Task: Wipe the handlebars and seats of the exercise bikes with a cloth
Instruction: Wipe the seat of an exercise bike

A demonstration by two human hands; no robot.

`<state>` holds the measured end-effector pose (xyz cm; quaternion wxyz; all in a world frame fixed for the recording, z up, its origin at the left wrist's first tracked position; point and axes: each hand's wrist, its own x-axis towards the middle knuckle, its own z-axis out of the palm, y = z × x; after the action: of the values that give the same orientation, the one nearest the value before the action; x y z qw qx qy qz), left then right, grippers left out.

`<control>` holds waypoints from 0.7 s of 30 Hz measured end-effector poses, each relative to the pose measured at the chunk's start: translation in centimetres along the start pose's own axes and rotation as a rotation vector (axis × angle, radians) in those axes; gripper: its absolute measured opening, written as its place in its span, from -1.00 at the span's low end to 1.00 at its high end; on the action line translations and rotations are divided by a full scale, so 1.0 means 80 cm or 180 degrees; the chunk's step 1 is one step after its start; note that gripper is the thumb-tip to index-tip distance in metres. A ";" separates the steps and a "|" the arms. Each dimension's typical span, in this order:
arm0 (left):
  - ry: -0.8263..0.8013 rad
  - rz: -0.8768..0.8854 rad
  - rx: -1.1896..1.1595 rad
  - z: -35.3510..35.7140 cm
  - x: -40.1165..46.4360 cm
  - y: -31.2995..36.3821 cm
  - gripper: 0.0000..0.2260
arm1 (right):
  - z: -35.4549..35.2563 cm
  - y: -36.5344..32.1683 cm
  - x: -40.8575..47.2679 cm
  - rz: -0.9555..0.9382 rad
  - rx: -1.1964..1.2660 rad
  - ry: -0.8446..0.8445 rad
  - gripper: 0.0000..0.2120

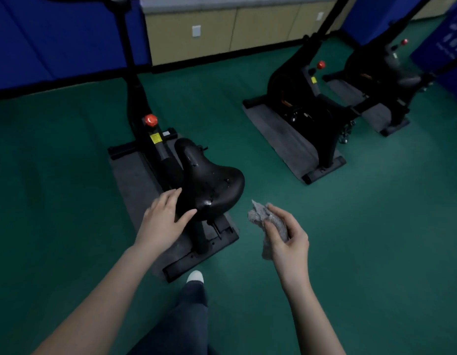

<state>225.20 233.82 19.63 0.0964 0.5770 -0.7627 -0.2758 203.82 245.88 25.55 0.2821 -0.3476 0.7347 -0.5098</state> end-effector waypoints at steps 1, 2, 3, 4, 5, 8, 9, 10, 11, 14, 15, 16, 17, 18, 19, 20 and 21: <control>0.0031 -0.0083 -0.0064 0.002 0.007 -0.001 -0.37 | 0.005 0.000 0.012 0.0027 -0.0006 -0.0076 -0.74; 0.0065 -0.0161 -0.0126 0.003 0.014 -0.002 -0.37 | 0.009 0.000 0.024 0.0056 -0.0020 -0.0160 -0.74; 0.0100 -0.0225 -0.0183 0.004 0.020 -0.002 -0.38 | 0.014 -0.001 0.035 0.0075 -0.0040 -0.0243 -0.74; 0.0131 -0.0273 -0.0233 0.006 0.026 -0.002 -0.38 | 0.019 -0.002 0.047 0.0086 -0.0038 -0.0312 -0.74; 0.0160 -0.0310 -0.0276 0.007 0.032 -0.002 -0.39 | 0.025 -0.002 0.058 0.0103 -0.0015 -0.0370 -0.74; 0.0219 -0.0411 -0.0364 0.014 0.046 0.000 -0.41 | 0.041 0.000 0.088 0.0065 -0.0086 -0.0503 -0.74; 0.0224 -0.0445 -0.0383 0.016 0.049 0.001 -0.41 | 0.046 0.002 0.096 0.0065 -0.0096 -0.0566 -0.74; 0.0230 -0.0487 -0.0413 0.019 0.051 0.003 -0.41 | 0.051 0.003 0.103 0.0080 -0.0090 -0.0645 -0.74; 0.0246 -0.0538 -0.0458 0.022 0.053 0.004 -0.41 | 0.055 0.003 0.110 0.0076 -0.0098 -0.0730 -0.74; 0.0351 -0.0725 -0.0633 0.030 0.059 0.006 -0.41 | 0.069 0.004 0.134 -0.0092 -0.0270 -0.0909 -0.75; 0.0391 -0.0790 -0.0677 0.033 0.061 0.007 -0.42 | 0.074 0.005 0.145 -0.0148 -0.0315 -0.0970 -0.75; 0.0442 -0.0851 -0.0713 0.036 0.064 0.007 -0.42 | 0.080 0.005 0.156 -0.0221 -0.0357 -0.1046 -0.75; 0.0505 -0.0909 -0.0751 0.039 0.067 0.008 -0.43 | 0.087 0.004 0.169 -0.0322 -0.0403 -0.1132 -0.75; 0.0583 -0.0970 -0.0799 0.041 0.071 0.010 -0.43 | 0.095 0.003 0.181 -0.0447 -0.0452 -0.1236 -0.75; 0.0674 -0.1033 -0.0852 0.044 0.074 0.011 -0.44 | 0.105 0.002 0.193 -0.0587 -0.0504 -0.1351 -0.75; 0.0764 -0.1085 -0.0900 0.047 0.077 0.014 -0.46 | 0.114 0.000 0.204 -0.0736 -0.0552 -0.1461 -0.75; 0.0862 -0.1140 -0.0946 0.051 0.081 0.017 -0.47 | 0.125 -0.002 0.216 -0.0892 -0.0595 -0.1579 -0.75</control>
<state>220.17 229.22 15.87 0.2308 0.7139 -0.5798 -0.3177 201.19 226.56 21.44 0.3467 -0.5841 0.6319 -0.3733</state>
